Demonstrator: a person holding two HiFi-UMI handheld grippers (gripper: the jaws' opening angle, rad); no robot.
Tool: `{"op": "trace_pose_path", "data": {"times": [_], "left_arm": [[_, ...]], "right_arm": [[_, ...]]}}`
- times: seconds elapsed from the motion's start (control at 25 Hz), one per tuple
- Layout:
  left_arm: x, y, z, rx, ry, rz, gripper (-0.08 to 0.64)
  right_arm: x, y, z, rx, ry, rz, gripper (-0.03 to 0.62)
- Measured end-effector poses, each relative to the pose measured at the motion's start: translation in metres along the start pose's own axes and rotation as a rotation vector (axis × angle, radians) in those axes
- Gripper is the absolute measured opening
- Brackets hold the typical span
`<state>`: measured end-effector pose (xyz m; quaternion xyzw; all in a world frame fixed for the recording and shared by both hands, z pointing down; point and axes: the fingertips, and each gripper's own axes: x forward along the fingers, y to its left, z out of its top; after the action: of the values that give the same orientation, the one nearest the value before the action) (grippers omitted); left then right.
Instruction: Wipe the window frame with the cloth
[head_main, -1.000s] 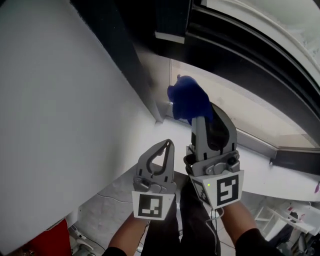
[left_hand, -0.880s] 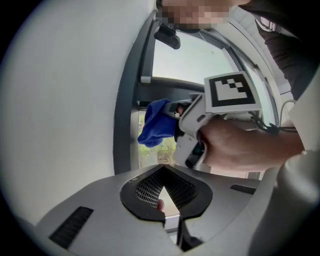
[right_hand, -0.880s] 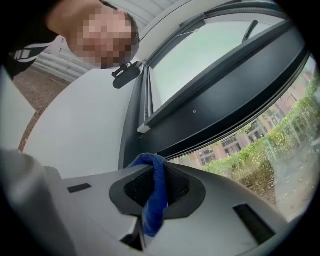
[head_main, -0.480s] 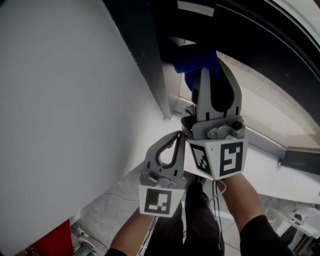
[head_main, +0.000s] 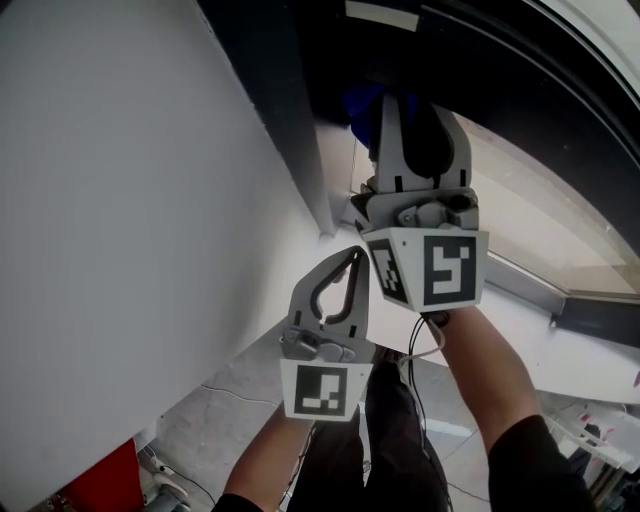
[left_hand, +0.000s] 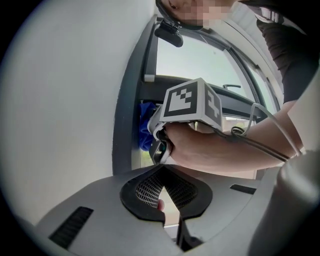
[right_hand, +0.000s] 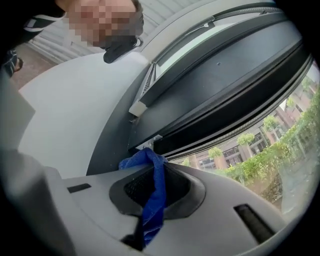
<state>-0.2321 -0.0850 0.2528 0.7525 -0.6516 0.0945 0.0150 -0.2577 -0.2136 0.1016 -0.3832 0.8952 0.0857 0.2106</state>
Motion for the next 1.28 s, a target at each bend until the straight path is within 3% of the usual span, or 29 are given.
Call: {"op": "trace_pose_path", "data": {"times": [0.28, 0.56, 0.68, 0.8, 0.88, 1.0, 1.28], "left_arm": [[0.01, 0.002, 0.004, 0.013, -0.018, 0.012, 0.005], [0.004, 0.013, -0.006, -0.172, -0.066, 0.066, 0.005], [0.004, 0.012, -0.012, -0.116, -0.035, 0.043, 0.005], [0.002, 0.012, -0.013, -0.152, -0.048, 0.051, 0.005], [0.002, 0.008, -0.018, -0.105, -0.02, 0.024, 0.005], [0.005, 0.007, -0.018, -0.171, -0.042, 0.044, 0.005], [0.007, 0.013, -0.021, -0.166, -0.038, 0.044, 0.005]], "right_arm": [[0.014, 0.006, -0.003, -0.037, 0.01, 0.012, 0.023], [0.02, 0.009, -0.003, -0.041, 0.023, 0.018, 0.023], [0.017, 0.01, -0.004, -0.087, 0.016, 0.024, 0.023], [0.015, 0.012, -0.002, -0.099, 0.011, 0.025, 0.023], [0.014, 0.013, -0.003, -0.099, 0.011, 0.025, 0.023], [0.012, 0.012, -0.009, -0.098, 0.02, 0.028, 0.023], [0.006, 0.009, -0.029, -0.08, 0.053, 0.028, 0.023]]}}
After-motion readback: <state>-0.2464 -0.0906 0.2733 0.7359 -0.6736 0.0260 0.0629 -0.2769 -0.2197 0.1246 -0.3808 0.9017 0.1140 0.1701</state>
